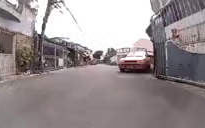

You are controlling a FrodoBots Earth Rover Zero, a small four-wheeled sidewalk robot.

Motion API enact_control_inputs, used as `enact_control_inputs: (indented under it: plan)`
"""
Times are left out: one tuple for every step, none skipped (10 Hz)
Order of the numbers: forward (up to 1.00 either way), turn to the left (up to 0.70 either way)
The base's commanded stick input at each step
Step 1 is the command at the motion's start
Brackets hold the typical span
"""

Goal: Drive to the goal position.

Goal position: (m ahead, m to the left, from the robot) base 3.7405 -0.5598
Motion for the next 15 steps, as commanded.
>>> enact_control_inputs:
  plan:
    - [0.70, 0.00]
    - [0.70, 0.00]
    - [0.70, 0.00]
    - [0.70, 0.00]
    - [0.70, 0.00]
    - [0.70, 0.00]
    - [0.70, 0.00]
    - [0.70, 0.00]
    - [0.70, 0.00]
    - [0.70, 0.00]
    - [0.70, 0.00]
    - [0.70, 0.00]
    - [0.70, 0.00]
    - [0.70, 0.00]
    - [0.70, 0.00]
